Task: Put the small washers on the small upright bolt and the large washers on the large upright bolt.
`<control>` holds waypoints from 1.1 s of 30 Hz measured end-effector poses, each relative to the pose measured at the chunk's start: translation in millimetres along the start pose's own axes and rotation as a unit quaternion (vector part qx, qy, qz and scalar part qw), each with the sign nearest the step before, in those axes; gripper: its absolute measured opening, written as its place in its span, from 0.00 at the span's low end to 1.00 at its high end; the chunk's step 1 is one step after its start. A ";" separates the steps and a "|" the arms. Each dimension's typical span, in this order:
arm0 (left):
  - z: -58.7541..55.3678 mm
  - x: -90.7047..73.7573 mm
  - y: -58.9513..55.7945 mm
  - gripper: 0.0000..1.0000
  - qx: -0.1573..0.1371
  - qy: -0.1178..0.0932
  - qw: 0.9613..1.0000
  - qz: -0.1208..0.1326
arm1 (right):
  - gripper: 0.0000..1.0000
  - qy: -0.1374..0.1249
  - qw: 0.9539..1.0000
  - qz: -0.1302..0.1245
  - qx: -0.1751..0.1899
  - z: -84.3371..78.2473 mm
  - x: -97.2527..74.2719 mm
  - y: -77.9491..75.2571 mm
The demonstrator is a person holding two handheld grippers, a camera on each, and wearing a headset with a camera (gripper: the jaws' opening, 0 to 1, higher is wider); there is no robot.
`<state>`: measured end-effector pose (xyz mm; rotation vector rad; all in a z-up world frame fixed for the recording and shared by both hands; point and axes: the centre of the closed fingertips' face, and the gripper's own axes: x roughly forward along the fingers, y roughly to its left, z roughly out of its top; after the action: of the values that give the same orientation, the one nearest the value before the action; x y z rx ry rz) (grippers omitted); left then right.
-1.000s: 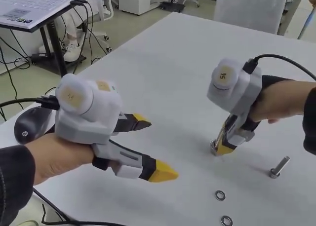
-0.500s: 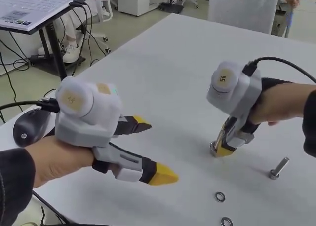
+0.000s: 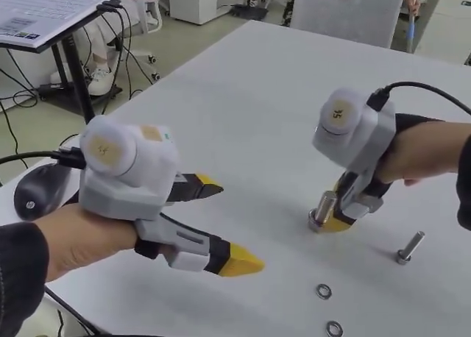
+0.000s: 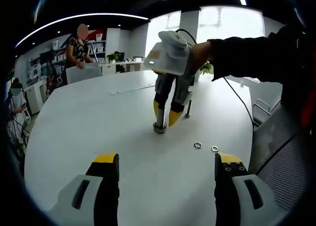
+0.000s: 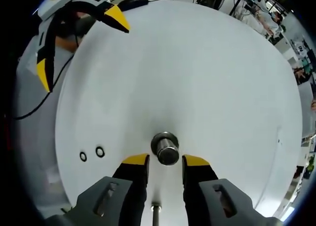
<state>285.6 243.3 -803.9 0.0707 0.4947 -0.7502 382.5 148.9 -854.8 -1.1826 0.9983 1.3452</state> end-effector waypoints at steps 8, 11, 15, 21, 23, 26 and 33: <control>0.4 2.8 -1.6 0.79 0.002 0.001 1.000 -0.003 | 0.28 0.001 1.000 -0.006 0.010 -11.0 -3.1 -5.7; 0.8 4.2 -2.2 0.79 0.003 0.001 1.000 -0.005 | 0.28 -0.002 1.000 -0.008 0.017 -15.0 -5.2 -4.6; -0.3 5.6 -3.6 0.79 0.003 0.003 1.000 -0.008 | 0.28 -0.004 1.000 -0.010 0.023 -20.1 -7.2 -1.5; 1.1 7.7 -5.2 0.79 0.007 0.003 1.000 -0.013 | 0.28 -0.008 1.000 -0.017 0.024 -23.9 -14.5 7.0; 2.0 8.3 -5.8 0.79 0.008 0.003 1.000 -0.015 | 0.28 -0.012 0.999 -0.019 0.024 -23.5 -17.3 9.2; 3.1 9.2 -6.5 0.79 0.010 0.004 1.000 -0.017 | 0.28 -0.016 0.999 -0.021 0.024 -22.8 -20.8 14.6; 6.2 10.7 -8.6 0.79 0.016 0.003 1.000 -0.022 | 0.28 -0.023 0.999 -0.024 0.025 -24.6 -23.2 20.6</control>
<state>289.1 228.7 -802.4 0.0927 0.4915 -0.8010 364.4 118.5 -837.0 -1.1264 0.9610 1.2969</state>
